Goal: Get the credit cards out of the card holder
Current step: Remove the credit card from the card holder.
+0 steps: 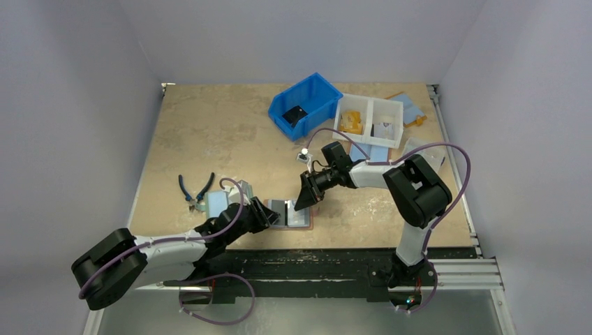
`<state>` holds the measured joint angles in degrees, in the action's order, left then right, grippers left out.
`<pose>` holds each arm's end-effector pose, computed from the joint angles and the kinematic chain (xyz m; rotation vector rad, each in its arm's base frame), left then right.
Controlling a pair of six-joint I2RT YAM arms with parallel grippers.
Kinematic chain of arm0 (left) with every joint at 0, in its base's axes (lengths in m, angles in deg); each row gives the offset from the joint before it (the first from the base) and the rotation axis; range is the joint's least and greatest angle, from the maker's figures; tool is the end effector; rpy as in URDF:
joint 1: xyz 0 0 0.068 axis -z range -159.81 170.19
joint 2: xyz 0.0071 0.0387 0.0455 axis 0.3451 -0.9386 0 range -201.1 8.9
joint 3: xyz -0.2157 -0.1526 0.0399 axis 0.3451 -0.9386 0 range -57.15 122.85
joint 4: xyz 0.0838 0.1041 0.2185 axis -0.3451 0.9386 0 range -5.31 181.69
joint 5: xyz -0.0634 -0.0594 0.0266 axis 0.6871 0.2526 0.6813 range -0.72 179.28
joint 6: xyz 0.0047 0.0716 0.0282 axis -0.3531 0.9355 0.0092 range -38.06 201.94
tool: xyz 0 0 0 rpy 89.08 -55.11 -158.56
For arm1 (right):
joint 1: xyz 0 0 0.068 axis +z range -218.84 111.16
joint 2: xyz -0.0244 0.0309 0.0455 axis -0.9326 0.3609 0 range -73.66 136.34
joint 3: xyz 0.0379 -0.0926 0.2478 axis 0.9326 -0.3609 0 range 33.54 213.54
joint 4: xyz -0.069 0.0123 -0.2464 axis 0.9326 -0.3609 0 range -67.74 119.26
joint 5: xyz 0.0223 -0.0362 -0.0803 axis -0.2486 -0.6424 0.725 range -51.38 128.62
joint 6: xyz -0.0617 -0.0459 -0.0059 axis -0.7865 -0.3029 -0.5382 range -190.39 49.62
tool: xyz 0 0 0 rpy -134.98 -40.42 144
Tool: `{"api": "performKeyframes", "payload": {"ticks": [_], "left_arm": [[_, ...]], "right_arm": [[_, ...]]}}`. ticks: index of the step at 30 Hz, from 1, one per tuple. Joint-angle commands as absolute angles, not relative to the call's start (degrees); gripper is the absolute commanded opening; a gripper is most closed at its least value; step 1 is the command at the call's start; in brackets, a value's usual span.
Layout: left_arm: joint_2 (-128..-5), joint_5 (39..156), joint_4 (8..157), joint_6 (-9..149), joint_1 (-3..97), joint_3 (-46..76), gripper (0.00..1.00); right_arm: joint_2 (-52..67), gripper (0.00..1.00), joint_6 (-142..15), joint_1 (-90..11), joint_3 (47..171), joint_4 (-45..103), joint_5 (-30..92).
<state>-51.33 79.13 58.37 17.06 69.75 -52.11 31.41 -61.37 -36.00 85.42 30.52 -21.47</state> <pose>0.1378 -0.1439 0.1084 -0.4139 2.1986 -1.0022 0.2584 0.2346 0.1232 -0.9748 2.2744 1.6100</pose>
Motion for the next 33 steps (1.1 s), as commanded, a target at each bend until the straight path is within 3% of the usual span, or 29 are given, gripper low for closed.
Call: {"api": "performKeyframes", "payload": {"ticks": [1, 5, 9, 15, 19, 27, 33], "left_arm": [[-50.3, 79.4, 60.0, 19.1, 68.6, -50.2, 0.37], [-49.2, 79.7, 60.3, 19.1, 67.7, -50.7, 0.34], [-49.5, 81.2, 58.2, 19.3, 67.2, -51.2, 0.24], [-52.3, 83.8, 54.3, 20.1, 66.7, -51.5, 0.00], [-50.7, 84.5, 53.2, 20.4, 66.0, -52.5, 0.00], [-33.1, 84.3, 51.1, 20.2, 65.2, -58.2, 0.00], [-34.9, 87.5, 44.9, 20.2, 65.1, -58.4, 0.00]], "right_arm": [[31.8, 0.29, -61.9, -36.0, 86.3, 30.2, -19.9], [31.9, 0.29, -62.1, -36.0, 86.4, 29.9, -19.7], [32.0, 0.29, -62.3, -36.0, 86.5, 29.6, -19.7], [31.8, 0.29, -62.5, -36.0, 86.6, 29.4, -19.9], [31.7, 0.29, -63.4, -36.0, 87.1, 29.4, -21.0], [29.9, 0.33, -70.1, -35.9, 89.4, 23.1, -30.6], [27.9, 0.36, -70.1, -36.0, 89.7, 23.5, -35.0]]}}
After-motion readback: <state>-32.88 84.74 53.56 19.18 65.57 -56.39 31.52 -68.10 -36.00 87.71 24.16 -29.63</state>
